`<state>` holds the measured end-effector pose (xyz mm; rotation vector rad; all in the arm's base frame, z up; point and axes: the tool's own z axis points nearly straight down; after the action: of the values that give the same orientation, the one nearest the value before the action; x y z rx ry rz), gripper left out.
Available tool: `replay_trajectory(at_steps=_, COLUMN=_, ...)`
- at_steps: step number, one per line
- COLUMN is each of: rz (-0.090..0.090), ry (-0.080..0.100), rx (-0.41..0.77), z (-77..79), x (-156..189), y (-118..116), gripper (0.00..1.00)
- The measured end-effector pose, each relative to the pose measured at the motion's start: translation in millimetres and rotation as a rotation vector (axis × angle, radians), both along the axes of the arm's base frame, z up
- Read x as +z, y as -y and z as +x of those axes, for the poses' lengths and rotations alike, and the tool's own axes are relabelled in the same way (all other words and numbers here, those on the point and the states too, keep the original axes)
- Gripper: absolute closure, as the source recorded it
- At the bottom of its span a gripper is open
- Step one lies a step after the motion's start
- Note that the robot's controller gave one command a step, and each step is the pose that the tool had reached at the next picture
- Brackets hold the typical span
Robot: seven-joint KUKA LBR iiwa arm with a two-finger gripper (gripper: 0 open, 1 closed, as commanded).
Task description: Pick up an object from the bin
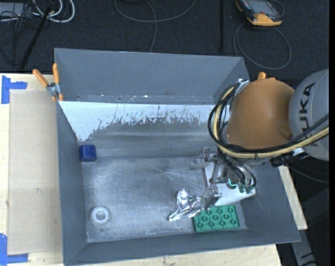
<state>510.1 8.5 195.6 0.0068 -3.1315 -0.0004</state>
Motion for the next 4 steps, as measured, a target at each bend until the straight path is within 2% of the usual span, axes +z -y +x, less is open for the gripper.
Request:
replay_trajectory(at_steps=1, rz=0.005, ry=0.009, rx=-0.324, z=-5.5, x=-121, y=35, gripper=0.0)
replay_trajectory(at_steps=2, rz=0.0, ry=0.012, rx=-0.304, z=6.5, x=-94, y=3, gripper=0.0)
replay_trajectory(at_steps=3, rz=-0.002, ry=0.008, rx=-0.412, z=5.5, x=-96, y=20, gripper=0.0)
replay_trajectory(at_steps=4, rz=-0.006, ry=0.01, rx=-0.368, z=19.8, x=-123, y=0, gripper=0.0)
